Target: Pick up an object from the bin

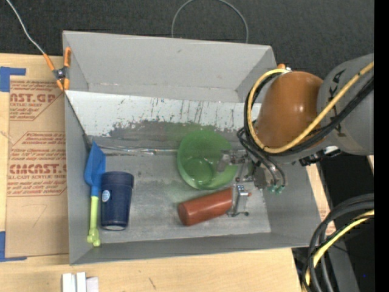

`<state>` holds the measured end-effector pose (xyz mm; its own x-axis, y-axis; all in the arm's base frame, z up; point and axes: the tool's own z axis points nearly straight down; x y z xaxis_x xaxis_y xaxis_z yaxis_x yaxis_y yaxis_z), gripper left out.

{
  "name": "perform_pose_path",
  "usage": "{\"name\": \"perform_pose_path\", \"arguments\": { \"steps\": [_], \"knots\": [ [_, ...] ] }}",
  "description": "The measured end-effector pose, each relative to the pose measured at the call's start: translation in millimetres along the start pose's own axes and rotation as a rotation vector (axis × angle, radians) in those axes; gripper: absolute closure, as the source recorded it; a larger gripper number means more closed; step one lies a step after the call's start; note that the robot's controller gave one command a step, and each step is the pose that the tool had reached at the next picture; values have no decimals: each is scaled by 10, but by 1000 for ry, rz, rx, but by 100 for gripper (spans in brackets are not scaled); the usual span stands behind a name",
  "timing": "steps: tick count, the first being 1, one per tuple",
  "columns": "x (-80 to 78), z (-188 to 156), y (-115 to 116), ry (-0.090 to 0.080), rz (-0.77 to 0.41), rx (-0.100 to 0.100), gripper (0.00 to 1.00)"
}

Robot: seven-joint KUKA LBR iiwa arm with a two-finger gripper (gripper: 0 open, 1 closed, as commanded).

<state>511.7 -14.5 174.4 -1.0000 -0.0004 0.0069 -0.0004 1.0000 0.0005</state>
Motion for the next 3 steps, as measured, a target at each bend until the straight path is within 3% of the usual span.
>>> {"name": "perform_pose_path", "arguments": {
  "steps": [1, 2, 3],
  "knots": [
    [-17, -45, -1, -8, 0, 0, 0],
    [117, 979, 37, 0, 70, -2, 0],
    [144, 1043, 261, -9, 174, -1, 100]
  ]
}}
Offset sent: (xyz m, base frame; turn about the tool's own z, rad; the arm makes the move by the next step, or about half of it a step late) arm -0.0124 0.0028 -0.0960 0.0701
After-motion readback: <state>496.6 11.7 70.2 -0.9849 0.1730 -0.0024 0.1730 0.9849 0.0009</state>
